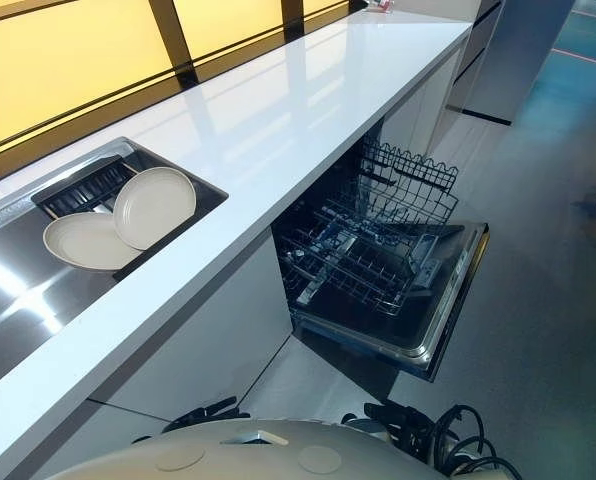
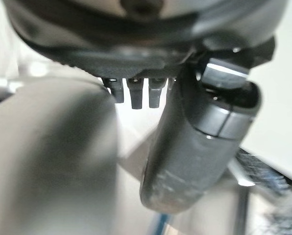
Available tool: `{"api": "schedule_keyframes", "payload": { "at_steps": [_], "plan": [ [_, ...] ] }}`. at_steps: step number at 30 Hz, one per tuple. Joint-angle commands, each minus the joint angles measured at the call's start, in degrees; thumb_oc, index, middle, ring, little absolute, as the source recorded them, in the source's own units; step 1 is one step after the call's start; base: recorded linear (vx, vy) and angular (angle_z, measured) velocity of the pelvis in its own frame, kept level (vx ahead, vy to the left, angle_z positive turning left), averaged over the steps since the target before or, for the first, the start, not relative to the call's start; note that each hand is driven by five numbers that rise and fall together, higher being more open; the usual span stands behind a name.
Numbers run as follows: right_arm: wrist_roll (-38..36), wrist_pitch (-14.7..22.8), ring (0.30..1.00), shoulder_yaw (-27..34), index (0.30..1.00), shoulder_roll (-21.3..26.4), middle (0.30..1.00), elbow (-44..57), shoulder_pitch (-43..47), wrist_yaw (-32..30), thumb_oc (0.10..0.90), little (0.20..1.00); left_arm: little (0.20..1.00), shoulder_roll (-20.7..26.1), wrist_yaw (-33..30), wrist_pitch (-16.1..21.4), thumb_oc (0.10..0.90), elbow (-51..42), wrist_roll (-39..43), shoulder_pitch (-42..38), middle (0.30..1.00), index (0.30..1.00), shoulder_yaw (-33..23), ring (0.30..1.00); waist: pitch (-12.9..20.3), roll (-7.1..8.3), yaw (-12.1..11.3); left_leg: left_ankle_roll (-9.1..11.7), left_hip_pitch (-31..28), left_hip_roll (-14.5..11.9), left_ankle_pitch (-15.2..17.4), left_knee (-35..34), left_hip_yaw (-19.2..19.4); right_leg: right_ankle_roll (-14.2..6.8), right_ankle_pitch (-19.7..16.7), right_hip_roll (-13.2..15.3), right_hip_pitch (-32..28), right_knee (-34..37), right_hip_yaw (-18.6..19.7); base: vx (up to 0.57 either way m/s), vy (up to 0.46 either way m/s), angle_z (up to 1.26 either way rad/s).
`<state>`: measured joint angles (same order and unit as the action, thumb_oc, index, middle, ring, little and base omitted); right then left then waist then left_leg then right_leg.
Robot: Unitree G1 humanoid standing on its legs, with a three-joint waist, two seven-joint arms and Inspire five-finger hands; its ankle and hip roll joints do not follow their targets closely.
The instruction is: Pick up plates and place into dishwasher.
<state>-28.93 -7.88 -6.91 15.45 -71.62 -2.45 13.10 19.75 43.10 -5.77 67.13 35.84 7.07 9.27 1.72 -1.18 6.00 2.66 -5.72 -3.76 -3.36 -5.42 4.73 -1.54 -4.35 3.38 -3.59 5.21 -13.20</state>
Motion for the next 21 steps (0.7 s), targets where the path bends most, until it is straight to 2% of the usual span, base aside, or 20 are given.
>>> {"api": "schedule_keyframes", "payload": {
  "at_steps": [1,4,6,7,8,9,10,11,13,16,17,18,19,20,21],
  "plan": [
    [3.42,-1.66,0.900,1.29,0.900,0.22,0.900,-2.70,4.21,0.87,0.800,0.900,0.900,-7.91,25.32,-6.42,0.800,-10.79,9.40,-3.57,0.900,0.900,0.87,0.900,-3.65,-1.56,-0.64,-1.77,0.36,4.77,4.72,0.42,3.52,-3.68,6.49,-2.10,-0.38,-4.38,2.44,-0.01,0.028,0.05],
    [3.76,-1.33,0.900,0.63,0.900,-0.04,0.900,-2.43,4.38,0.35,0.800,0.900,0.900,-9.15,38.46,-7.72,0.800,-22.25,12.15,-4.25,0.900,0.900,4.90,0.900,-3.74,-2.03,-0.69,-1.96,0.62,4.77,4.72,0.42,3.06,-3.40,6.57,-2.00,-0.24,-4.42,2.20,-0.01,0.024,0.07],
    [3.45,-1.32,0.900,-0.11,0.900,-0.27,0.900,-2.21,4.62,0.00,0.800,0.900,0.900,-9.32,40.55,-8.10,0.800,-29.24,15.28,-5.19,0.900,0.900,7.82,0.900,-3.81,-2.03,-0.57,-2.03,0.69,4.77,4.77,0.42,2.91,-3.28,6.66,-1.98,-0.19,-4.52,2.13,-0.01,0.002,0.03],
    [2.96,-1.47,0.900,-0.83,0.900,-0.48,0.900,-1.85,4.79,-0.31,0.800,0.900,0.900,-8.93,40.05,-7.47,0.800,-35.55,17.77,-6.55,0.900,0.900,10.21,0.900,-3.85,-2.00,-0.36,-2.06,0.77,4.71,4.75,0.42,2.97,-3.22,6.70,-1.97,-0.11,-4.62,2.05,0.00,0.000,0.00],
    [2.79,-1.52,0.900,-1.01,0.900,-0.57,0.900,-1.74,4.81,-0.42,0.800,0.900,0.900,-8.78,40.47,-6.50,0.800,-36.81,17.98,-6.83,0.900,0.900,10.76,0.900,-3.85,-1.97,-0.33,-2.07,0.77,4.69,4.74,0.42,3.00,-3.22,6.73,-1.96,-0.09,-4.67,2.03,0.00,0.000,0.00],
    [2.28,-1.75,0.900,-1.60,0.900,-0.72,0.900,-1.43,4.93,-0.75,0.800,0.900,0.900,-7.79,38.22,-6.25,0.800,-41.71,19.95,-7.89,0.900,0.900,12.43,0.900,-3.82,-1.95,-0.24,-2.04,0.88,4.64,4.64,0.42,3.09,-3.22,6.74,-1.96,0.04,-4.80,2.02,0.00,0.000,0.00],
    [1.26,-2.21,0.900,-2.78,0.900,-1.00,0.900,-0.54,4.93,-1.52,0.800,0.900,0.900,-5.23,32.40,-5.91,0.800,-52.06,24.10,-10.48,0.900,0.900,14.78,0.900,-3.89,-1.91,0.00,-2.00,1.11,4.50,4.40,0.42,3.25,-3.25,6.81,-1.98,0.31,-5.11,2.03,0.00,0.000,0.00],
    [0.81,-2.36,0.900,-3.22,0.900,-1.12,0.900,-0.24,4.91,-1.84,0.800,0.900,0.900,-4.30,30.54,-5.71,0.800,-55.22,25.81,-11.40,0.900,0.900,15.32,0.900,-3.95,-1.88,0.09,-2.00,1.16,4.45,4.33,0.42,3.30,-3.26,6.85,-1.99,0.39,-5.23,2.04,-0.03,-0.018,0.01],
    [-0.61,-2.31,0.900,-4.47,0.900,-1.43,0.900,0.27,4.67,-2.79,0.800,0.900,0.900,-1.45,21.93,-7.62,0.800,-67.32,35.22,-15.63,0.900,0.900,16.43,0.900,-4.06,-1.89,0.31,-2.12,1.23,4.35,4.27,0.42,3.29,-3.30,6.90,-2.01,0.34,-5.18,2.01,0.00,0.000,0.00],
    [-1.86,-1.94,0.900,-5.15,0.900,-1.44,0.900,-0.04,4.44,-2.92,0.800,0.900,0.900,-0.43,16.85,-7.02,0.800,-75.35,49.54,-18.83,0.900,0.900,16.76,0.900,-4.02,-1.83,0.44,-2.24,1.02,4.27,4.40,0.42,3.25,-3.27,6.91,-2.04,-0.10,-4.88,1.86,0.01,-0.010,0.01],
    [-2.27,-1.69,0.900,-5.32,0.900,-1.44,0.900,-0.31,4.22,-2.77,0.800,0.900,0.900,-0.66,14.10,-5.23,0.800,-78.07,55.94,-20.03,0.900,0.900,16.39,0.900,-3.91,-1.71,0.49,-2.22,0.85,4.22,4.49,0.42,3.36,-3.25,6.88,-2.10,-0.43,-4.65,1.79,0.03,-0.048,0.02],
    [-2.70,-1.40,0.900,-5.35,0.900,-1.44,0.900,-0.53,3.95,-2.54,0.800,0.900,0.900,-0.85,8.85,0.53,0.800,-80.53,61.69,-21.20,0.900,0.900,15.66,0.900,-3.85,-1.55,0.56,-2.21,0.64,4.18,4.51,0.42,3.38,-3.16,6.82,-2.21,-0.78,-4.45,1.72,0.04,-0.049,0.02],
    [-2.88,-1.37,0.900,-5.42,0.900,-1.43,0.900,-0.49,3.78,-2.50,0.800,0.900,0.900,-0.90,6.03,3.39,0.800,-81.30,63.36,-21.65,0.900,0.900,14.94,0.900,-3.78,-1.45,0.58,-2.20,0.53,4.16,4.52,0.42,3.39,-3.13,6.76,-2.25,-0.92,-4.36,1.70,0.04,-0.046,0.02],
    [-3.02,-1.38,0.900,-5.44,0.900,-1.39,0.900,-0.38,3.42,-2.30,0.800,0.900,0.900,-0.71,-0.25,9.16,0.800,-82.16,64.28,-22.50,0.900,0.900,12.80,0.900,-3.63,-1.24,0.57,-2.15,0.31,4.14,4.50,0.42,3.40,-3.06,6.60,-2.34,-1.18,-4.17,1.72,0.03,-0.032,0.01],
    [-2.98,-1.39,0.900,-5.38,0.900,-1.37,0.900,-0.37,3.23,-2.13,0.800,0.900,0.900,-0.58,-6.00,15.99,0.800,-82.38,61.02,-22.87,0.900,0.900,11.71,0.900,-3.60,-1.12,0.56,-2.14,0.17,4.14,4.48,0.42,3.38,-3.03,6.49,-2.39,-1.34,-4.07,1.75,0.03,-0.030,0.03]
  ]
}}
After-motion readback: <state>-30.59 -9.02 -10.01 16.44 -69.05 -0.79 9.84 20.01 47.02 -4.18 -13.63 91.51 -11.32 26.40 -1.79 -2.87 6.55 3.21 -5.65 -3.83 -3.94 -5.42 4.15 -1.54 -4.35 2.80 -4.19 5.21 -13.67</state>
